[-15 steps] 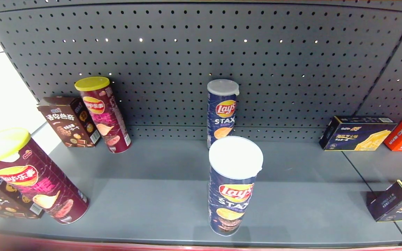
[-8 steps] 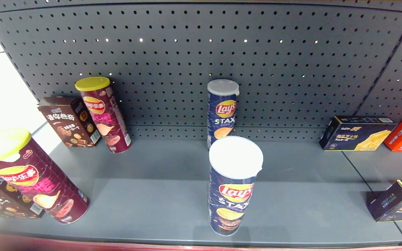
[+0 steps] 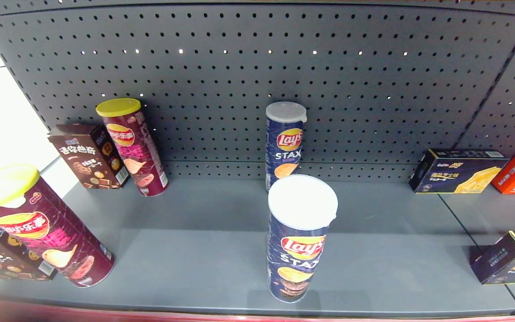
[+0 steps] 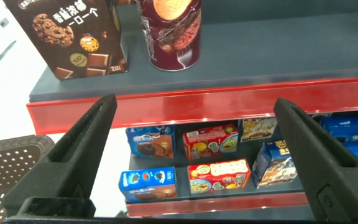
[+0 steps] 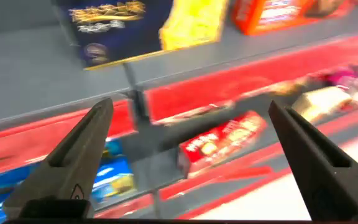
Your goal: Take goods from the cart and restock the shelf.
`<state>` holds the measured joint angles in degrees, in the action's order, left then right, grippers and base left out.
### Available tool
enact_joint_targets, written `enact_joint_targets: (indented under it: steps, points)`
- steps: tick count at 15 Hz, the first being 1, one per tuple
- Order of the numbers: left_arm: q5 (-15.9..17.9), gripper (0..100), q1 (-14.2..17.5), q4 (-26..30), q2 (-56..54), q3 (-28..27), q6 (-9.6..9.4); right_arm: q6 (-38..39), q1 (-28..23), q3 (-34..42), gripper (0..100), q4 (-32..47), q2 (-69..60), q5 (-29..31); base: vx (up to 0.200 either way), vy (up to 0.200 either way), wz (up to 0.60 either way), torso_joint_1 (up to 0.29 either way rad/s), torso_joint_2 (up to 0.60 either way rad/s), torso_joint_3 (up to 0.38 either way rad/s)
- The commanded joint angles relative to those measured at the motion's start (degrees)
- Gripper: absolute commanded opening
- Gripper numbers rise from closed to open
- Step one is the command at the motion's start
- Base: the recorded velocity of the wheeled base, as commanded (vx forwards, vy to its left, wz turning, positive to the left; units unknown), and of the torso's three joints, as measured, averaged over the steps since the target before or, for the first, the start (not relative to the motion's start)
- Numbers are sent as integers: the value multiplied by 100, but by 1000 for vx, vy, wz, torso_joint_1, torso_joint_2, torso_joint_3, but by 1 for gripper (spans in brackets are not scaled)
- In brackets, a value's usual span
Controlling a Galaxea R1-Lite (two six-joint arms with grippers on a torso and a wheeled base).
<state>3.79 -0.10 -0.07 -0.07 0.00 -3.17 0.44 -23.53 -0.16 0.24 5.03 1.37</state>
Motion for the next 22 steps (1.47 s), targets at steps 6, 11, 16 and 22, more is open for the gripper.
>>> enact_joint_targets:
  steps: [6, 11, 16, 22]
  points:
    - [-1, 100, 1, -1, 7, 0, 18, -70, 516, 7, 100, -16, -503, -84, 0, 0, 0, 0, 0, 0]
    - [-1, 100, 1, -1, 7, 0, 9, -61, 894, -11, 100, 28, 200, -75, 0, 0, 0, 0, 0, 0]
    - [-10, 100, 1, -1, 7, 0, 27, -61, 2370, 16, 100, -33, -503, -101, 0, 0, 0, 0, 0, 0]
    - [-28, 100, 1, -1, 7, 0, 44, -61, 2362, 16, 100, -24, -495, -101, 0, 0, 0, 0, 0, 0]
